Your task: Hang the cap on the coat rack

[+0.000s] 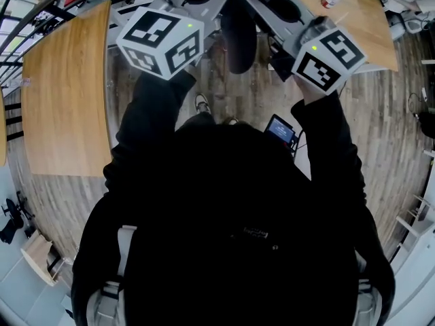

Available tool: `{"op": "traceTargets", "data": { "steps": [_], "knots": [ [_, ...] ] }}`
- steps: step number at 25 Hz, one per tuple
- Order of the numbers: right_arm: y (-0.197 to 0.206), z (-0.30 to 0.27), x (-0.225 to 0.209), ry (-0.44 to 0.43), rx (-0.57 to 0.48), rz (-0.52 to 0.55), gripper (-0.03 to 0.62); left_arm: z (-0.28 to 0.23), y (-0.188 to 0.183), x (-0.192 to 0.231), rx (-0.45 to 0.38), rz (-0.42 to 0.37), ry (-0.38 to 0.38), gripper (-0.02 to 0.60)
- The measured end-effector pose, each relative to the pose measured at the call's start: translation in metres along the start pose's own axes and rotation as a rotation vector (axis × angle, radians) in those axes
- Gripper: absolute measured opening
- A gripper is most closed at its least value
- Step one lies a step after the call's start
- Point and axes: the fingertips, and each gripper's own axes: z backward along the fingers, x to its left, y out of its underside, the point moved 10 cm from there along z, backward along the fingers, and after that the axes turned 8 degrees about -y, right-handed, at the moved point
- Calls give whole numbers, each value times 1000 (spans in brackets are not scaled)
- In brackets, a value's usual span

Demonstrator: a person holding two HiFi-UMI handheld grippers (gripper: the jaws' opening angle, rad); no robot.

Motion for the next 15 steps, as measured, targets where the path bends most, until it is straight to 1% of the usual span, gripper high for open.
{"op": "traceTargets", "data": {
  "steps": [3,8,12,15],
  "knots": [
    [-13,-14,-6,-1,-10,17,17,-3,-17,14,-11,29,14,3],
    [-43,-42,-20,-11,-46,63,17,-11,-55,43,-52,-19,25,3],
    [-51,-66,-28,-28,-50,70,17,-10,-68,63,-54,-25,1,3],
    [-57,-83,-35,-30,-44,80,17,-11,-75,80,-56,-35,3,3]
  ]
}}
